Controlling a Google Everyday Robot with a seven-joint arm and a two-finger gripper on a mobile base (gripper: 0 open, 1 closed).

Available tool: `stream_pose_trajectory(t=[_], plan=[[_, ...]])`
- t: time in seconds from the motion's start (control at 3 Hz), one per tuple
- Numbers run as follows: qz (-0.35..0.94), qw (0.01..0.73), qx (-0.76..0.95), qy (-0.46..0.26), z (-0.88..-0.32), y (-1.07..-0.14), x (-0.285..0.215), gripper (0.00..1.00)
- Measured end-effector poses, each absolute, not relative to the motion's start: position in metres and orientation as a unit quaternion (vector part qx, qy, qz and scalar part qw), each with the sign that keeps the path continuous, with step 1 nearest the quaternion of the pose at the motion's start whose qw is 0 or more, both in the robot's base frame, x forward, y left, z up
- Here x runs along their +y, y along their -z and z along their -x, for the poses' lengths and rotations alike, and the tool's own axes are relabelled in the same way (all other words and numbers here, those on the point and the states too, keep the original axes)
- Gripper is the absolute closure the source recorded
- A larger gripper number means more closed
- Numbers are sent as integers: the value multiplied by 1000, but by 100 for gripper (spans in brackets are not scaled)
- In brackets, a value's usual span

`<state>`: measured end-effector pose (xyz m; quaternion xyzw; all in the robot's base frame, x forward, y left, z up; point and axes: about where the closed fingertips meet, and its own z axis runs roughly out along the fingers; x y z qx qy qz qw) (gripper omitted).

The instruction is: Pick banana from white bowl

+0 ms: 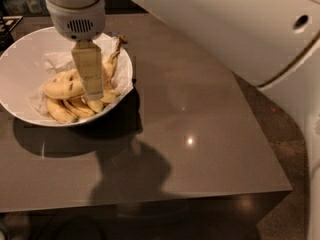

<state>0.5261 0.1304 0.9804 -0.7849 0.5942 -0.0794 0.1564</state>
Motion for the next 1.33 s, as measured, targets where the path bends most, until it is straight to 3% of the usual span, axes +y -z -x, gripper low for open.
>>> stream_pose_trajectory(t=[0.33,0.67,1.33], plan=[[793,144,588,64,-530,-962,143,20],[800,131,583,54,-534,-948,153,28],[812,112,572,40,-539,-929,169,32]])
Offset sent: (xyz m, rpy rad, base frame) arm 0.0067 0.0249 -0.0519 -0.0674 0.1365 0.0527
